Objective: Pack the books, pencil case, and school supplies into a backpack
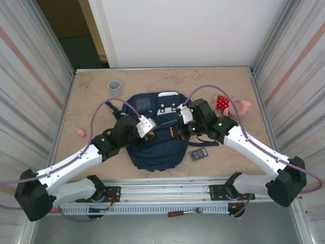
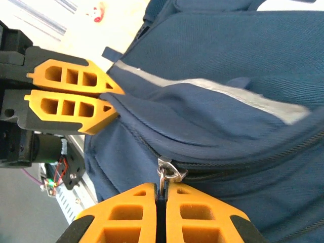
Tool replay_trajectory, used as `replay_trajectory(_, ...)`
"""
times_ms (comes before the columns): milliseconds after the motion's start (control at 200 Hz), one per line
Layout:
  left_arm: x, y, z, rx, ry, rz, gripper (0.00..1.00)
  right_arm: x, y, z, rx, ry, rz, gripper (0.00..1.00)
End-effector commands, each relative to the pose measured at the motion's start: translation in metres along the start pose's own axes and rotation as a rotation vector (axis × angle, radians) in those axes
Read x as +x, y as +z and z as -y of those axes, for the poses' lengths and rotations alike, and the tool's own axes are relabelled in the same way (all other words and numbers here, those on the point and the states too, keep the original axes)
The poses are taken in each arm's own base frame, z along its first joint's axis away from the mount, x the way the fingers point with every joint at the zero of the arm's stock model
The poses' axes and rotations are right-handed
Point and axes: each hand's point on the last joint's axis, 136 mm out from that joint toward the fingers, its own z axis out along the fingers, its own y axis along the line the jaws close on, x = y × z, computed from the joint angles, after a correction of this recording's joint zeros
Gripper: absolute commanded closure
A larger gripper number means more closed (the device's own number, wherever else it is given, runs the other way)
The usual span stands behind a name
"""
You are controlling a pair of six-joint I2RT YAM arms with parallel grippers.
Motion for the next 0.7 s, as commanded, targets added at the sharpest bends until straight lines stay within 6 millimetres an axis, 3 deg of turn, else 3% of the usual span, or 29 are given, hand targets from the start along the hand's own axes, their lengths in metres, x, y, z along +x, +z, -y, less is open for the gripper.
replay_trajectory(0, -0.05, -0.005, -0.026, -0.138, -0.081, 0.128, 1.0, -0.006, -0.001, -0.039, -0.11, 0.011, 0.007, 1.0)
replay_trajectory(351, -0.066, -0.003, -0.005, -0.028, -0.048, 0.198, 1.0, -0.019, 0.037, -0.061, -0.202, 0.093, 0.02, 0.94)
replay_trajectory(531, -0.057, -0.007, -0.007, -0.054, -0.03, 0.2, 1.0, -0.024, 0.034, -0.05, -0.165, 0.13, 0.048, 0.85)
replay_trajectory(697, -0.052, -0.008, -0.007, -0.056, -0.014, 0.2, 1.0, -0.029, 0.021, -0.032, -0.151, 0.219, 0.113, 0.67)
